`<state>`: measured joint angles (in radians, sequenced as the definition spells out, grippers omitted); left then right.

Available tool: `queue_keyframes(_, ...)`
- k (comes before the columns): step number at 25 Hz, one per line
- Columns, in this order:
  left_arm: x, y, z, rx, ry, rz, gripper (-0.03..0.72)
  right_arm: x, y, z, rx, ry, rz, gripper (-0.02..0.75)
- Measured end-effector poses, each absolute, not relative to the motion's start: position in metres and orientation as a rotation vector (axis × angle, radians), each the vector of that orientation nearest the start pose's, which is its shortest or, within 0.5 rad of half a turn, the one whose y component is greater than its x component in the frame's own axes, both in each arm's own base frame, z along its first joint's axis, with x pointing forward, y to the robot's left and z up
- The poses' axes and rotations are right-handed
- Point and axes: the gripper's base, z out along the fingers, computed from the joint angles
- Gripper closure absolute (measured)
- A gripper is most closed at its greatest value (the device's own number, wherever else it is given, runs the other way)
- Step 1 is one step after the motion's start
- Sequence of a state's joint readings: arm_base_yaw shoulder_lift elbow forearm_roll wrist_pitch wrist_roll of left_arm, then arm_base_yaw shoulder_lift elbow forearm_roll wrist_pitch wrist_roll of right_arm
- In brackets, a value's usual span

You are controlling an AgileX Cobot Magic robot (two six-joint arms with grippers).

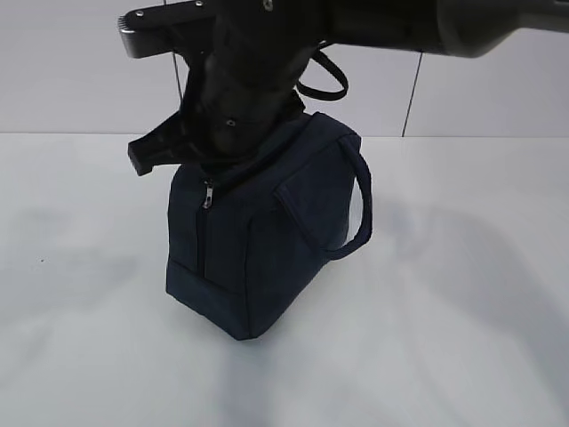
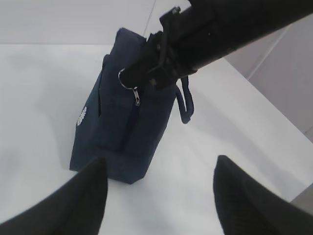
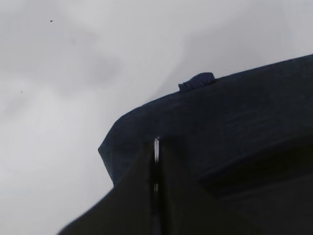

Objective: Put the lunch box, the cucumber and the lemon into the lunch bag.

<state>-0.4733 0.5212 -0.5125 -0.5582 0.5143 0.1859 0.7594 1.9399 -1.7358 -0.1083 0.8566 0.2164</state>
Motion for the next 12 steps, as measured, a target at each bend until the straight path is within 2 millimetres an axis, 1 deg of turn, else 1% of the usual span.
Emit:
queue_keyframes(3,0.077,-0.064,0.297,0.308,1.942,-0.774,0.207,0.325,0.301,0.291,-0.756,2.429,0.295,0.717)
queue_keyframes(6,0.078,-0.064,0.284,0.292,1.972,-0.774,0.207,0.324,0.304,0.290,-0.778,2.420,0.329,0.717)
queue_keyframes(8,0.078,-0.064,0.282,0.280,1.969,-0.774,0.207,0.325,0.307,0.288,-0.798,2.420,0.353,0.717)
queue_keyframes(12,0.080,-0.063,0.284,0.260,1.942,-0.773,0.207,0.331,0.318,0.281,-0.812,2.422,0.409,0.717)
